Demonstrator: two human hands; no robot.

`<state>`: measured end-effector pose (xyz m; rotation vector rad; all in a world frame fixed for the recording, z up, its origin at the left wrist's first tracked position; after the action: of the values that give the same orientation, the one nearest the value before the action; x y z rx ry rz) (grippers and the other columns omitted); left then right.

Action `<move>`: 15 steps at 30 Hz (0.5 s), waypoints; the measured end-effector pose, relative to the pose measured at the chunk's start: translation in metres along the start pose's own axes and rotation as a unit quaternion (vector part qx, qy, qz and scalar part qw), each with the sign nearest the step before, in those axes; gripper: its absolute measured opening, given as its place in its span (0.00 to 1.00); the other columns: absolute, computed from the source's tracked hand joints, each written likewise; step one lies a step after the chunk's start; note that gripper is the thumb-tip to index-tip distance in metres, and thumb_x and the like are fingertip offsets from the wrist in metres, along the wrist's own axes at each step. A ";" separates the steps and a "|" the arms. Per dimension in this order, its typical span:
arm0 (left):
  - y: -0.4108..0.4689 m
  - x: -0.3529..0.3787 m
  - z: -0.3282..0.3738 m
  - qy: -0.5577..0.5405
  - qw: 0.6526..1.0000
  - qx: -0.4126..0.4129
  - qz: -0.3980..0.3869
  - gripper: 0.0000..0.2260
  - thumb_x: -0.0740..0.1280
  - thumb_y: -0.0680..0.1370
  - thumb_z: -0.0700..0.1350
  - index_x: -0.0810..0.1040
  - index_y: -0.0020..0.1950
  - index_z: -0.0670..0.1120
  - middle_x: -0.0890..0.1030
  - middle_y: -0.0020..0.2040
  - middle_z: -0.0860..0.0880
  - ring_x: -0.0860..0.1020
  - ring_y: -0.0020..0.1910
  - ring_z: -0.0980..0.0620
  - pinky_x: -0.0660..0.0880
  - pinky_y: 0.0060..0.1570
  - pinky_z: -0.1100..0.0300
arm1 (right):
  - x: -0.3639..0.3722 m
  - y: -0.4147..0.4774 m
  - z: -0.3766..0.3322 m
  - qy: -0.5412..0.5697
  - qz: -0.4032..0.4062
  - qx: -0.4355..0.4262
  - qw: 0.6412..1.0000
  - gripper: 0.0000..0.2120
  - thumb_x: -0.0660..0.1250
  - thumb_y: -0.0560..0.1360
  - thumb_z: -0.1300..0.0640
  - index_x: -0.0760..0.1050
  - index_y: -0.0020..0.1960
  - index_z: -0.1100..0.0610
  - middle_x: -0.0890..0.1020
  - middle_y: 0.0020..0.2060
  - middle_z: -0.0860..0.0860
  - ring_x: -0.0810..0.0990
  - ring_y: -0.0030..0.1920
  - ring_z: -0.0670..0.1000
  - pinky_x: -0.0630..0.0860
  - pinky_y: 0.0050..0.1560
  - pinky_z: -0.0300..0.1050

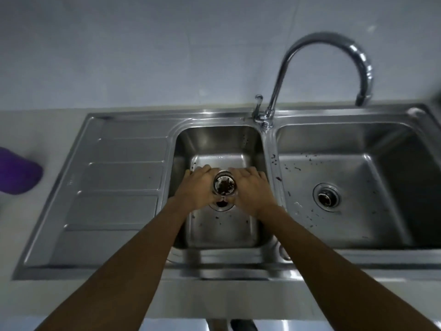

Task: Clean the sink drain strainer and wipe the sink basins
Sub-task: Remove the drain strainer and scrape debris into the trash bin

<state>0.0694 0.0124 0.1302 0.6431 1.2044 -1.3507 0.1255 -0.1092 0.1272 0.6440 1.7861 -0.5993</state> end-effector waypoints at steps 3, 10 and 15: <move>-0.007 -0.028 0.043 -0.005 0.999 0.038 0.015 0.35 0.78 0.71 0.59 0.72 0.75 0.54 0.76 0.68 0.52 0.71 0.70 0.49 0.63 0.73 0.46 | -0.043 -0.023 0.016 0.010 0.021 0.020 1.000 0.40 0.75 0.69 0.36 0.67 0.75 0.52 0.77 0.69 0.51 0.71 0.70 0.55 0.68 0.69 0.54; 0.008 -0.024 0.187 -0.022 0.993 0.120 0.009 0.36 0.80 0.70 0.55 0.73 0.75 0.50 0.77 0.65 0.47 0.75 0.66 0.45 0.72 0.66 0.49 | -0.111 -0.097 0.115 0.012 0.037 0.104 0.994 0.40 0.78 0.66 0.39 0.69 0.71 0.53 0.76 0.66 0.53 0.73 0.65 0.58 0.72 0.64 0.56; 0.036 0.041 0.277 -0.023 0.989 0.145 -0.034 0.34 0.80 0.70 0.57 0.72 0.73 0.51 0.76 0.65 0.49 0.75 0.65 0.46 0.73 0.65 0.47 | -0.105 -0.146 0.211 0.017 -0.005 0.161 0.987 0.41 0.79 0.65 0.39 0.68 0.71 0.53 0.75 0.67 0.53 0.73 0.66 0.56 0.73 0.66 0.56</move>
<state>0.1712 -0.2474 0.1721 0.7749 1.0094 -1.6070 0.1968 -0.3717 0.1807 0.8680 1.7403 -0.8991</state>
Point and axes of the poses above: each hand's wrist, its own y-axis towards the middle knuckle, its own x-axis out of the palm, z = x × y, the point moved 8 cm from there along y, towards the middle knuckle
